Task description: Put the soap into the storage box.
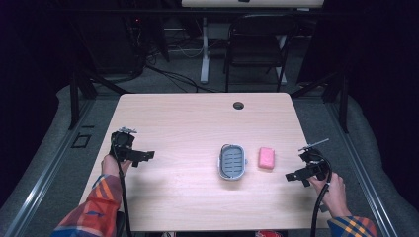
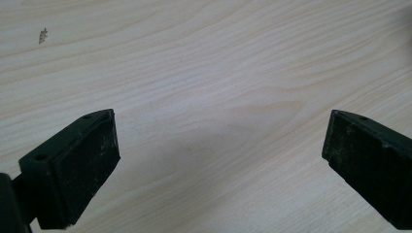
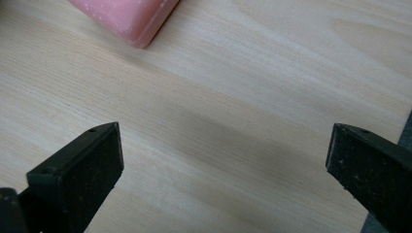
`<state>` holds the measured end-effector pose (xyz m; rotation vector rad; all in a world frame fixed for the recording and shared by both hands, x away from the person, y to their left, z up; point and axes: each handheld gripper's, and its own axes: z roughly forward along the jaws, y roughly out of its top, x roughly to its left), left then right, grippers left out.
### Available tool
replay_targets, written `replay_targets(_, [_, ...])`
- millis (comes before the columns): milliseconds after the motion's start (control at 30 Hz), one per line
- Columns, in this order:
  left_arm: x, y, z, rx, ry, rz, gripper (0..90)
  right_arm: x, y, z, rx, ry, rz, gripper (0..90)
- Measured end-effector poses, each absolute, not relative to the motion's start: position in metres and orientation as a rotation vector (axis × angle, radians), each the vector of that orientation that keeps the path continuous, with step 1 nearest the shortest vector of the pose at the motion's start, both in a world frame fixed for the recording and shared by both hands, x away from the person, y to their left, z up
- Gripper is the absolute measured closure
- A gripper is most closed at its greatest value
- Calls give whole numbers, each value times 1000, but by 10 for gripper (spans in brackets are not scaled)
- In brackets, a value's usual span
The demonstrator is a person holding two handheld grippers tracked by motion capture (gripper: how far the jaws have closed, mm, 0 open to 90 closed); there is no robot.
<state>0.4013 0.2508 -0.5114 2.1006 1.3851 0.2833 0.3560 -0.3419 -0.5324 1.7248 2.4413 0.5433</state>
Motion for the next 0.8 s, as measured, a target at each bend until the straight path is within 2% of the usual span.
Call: replay_targets(800, [398, 251, -512, 2103, 1384, 270, 1, 374, -311, -521, 1707, 2460, 518, 0])
